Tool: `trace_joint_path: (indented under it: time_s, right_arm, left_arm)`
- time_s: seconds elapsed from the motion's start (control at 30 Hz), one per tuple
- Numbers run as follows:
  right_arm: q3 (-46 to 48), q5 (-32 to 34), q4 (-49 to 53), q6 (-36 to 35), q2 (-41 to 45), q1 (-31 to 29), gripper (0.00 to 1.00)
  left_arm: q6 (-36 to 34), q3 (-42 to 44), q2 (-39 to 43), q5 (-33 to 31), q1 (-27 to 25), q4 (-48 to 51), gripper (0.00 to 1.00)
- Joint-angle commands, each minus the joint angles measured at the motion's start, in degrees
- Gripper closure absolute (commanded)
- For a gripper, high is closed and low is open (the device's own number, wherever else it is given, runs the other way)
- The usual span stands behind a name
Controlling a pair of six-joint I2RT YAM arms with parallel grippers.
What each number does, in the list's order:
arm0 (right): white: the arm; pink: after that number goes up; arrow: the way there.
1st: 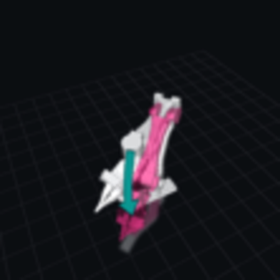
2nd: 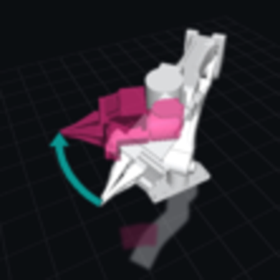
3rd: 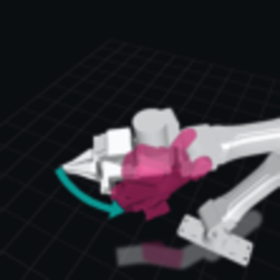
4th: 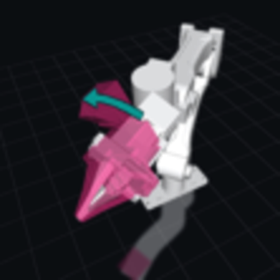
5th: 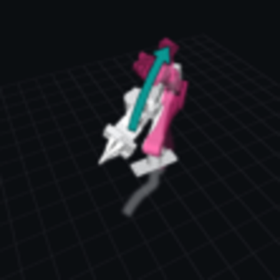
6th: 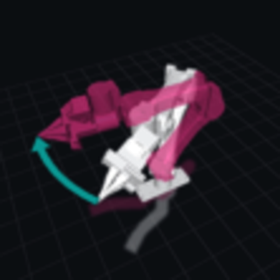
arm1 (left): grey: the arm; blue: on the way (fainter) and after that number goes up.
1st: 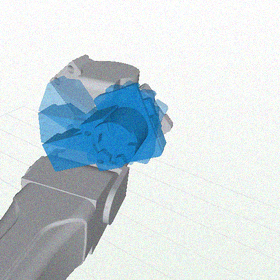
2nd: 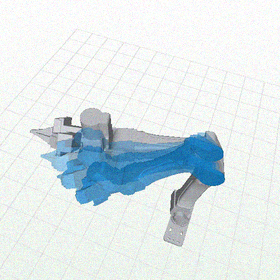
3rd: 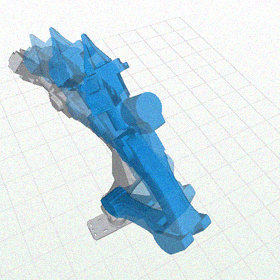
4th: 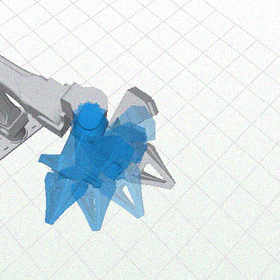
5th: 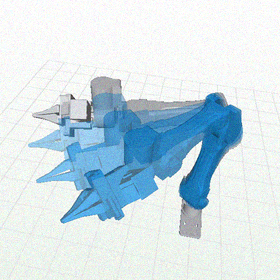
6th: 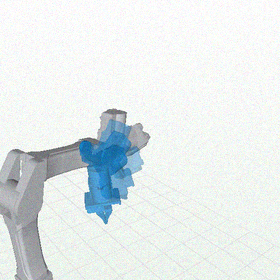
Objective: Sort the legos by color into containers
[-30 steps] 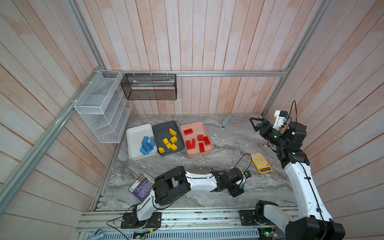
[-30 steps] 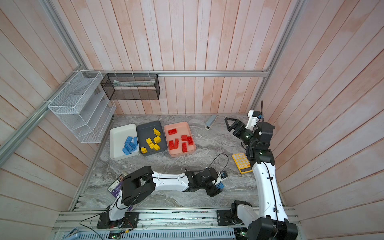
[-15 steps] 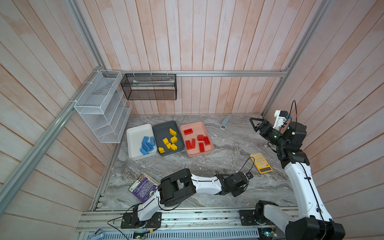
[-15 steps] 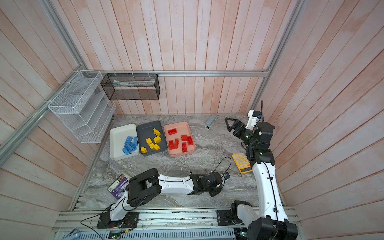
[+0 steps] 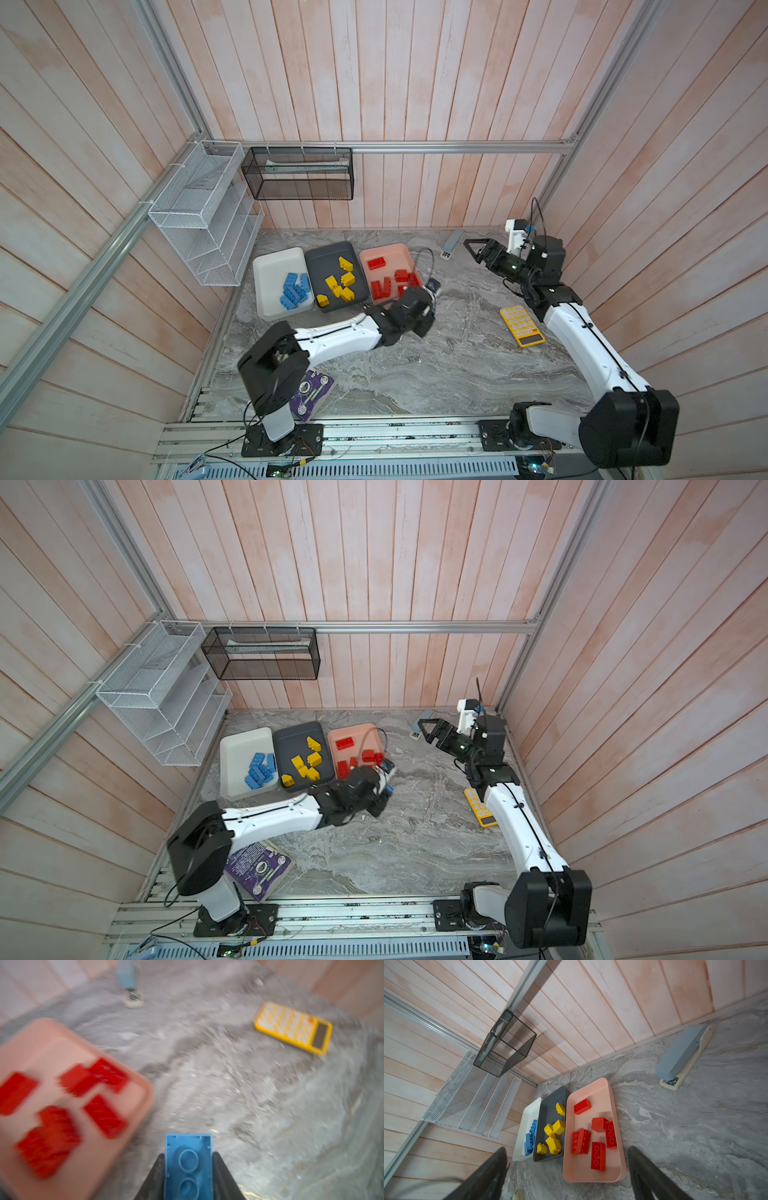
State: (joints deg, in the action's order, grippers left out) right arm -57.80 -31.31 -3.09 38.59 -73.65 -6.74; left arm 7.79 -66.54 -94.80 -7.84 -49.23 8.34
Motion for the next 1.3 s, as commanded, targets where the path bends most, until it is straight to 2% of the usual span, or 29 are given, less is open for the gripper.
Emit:
trace_joint_path:
  time_s: [0.0, 0.1, 0.2, 0.37, 0.5, 0.73, 0.77, 0.83, 0.9, 1.03, 1.13, 1.2, 1.27]
  right_arm:
    - [-3.0, 5.4, -5.7, -2.4, -4.6, -7.2, 0.10]
    - [-4.9, 8.4, -9.2, -3.9, -9.8, -14.2, 0.10]
    - [-7.0, 7.9, -13.0, -4.0, -15.2, -19.0, 0.10]
    - [-11.7, 6.6, -14.4, -6.3, -22.7, -23.9, 0.10]
    - [-12.1, 5.9, -15.8, -7.1, -24.8, -24.5, 0.09]
    - [-12.1, 9.4, -13.1, -10.6, -23.0, -24.3, 0.00]
    - [-12.1, 10.3, -12.5, -11.0, -22.4, -24.1, 0.00]
    - [-11.8, 12.5, -10.9, -12.0, -20.6, -23.5, 0.00]
    - [-11.1, 18.0, -8.5, -12.8, -17.8, -22.5, 0.00]
    - [-4.5, 32.5, -9.0, -19.5, -9.7, -21.4, 0.00]
    - [7.4, 43.6, -16.9, -27.8, -1.2, -19.6, 0.00]
    - [17.9, 50.8, -26.7, -31.8, 5.1, -15.9, 0.00]
    - [23.4, 51.1, -29.1, -32.0, 8.6, -11.3, 0.00]
  left_arm:
    - [3.9, 3.1, 5.3, -0.8, 11.1, 5.1, 0.72]
    - [5.5, 4.3, 8.6, -2.4, 21.4, 6.9, 0.72]
    - [8.1, 4.1, 9.2, -2.4, 30.5, 8.4, 0.71]
    - [11.7, 4.3, 5.9, -0.6, 41.9, 8.3, 0.71]
    - [13.7, 3.8, 1.7, -0.1, 47.4, 8.1, 0.70]
    - [12.9, -2.2, -6.7, -0.2, 50.5, 11.0, 0.64]
    - [12.7, -2.6, -7.0, -0.3, 50.5, 10.9, 0.61]
    - [12.2, -3.2, -6.8, -0.3, 50.7, 11.1, 0.46]
    - [12.0, -3.4, -5.3, 0.0, 50.7, 11.3, 0.30]
    - [12.0, -1.6, 0.0, -1.1, 50.7, 11.0, 0.15]
    - [11.4, 2.7, 6.1, -2.5, 50.7, 8.5, 0.11]
    - [10.3, 9.2, 11.7, -2.9, 50.8, 3.1, 0.09]
    - [8.5, 17.1, 17.0, -1.9, 50.7, -4.2, 0.09]
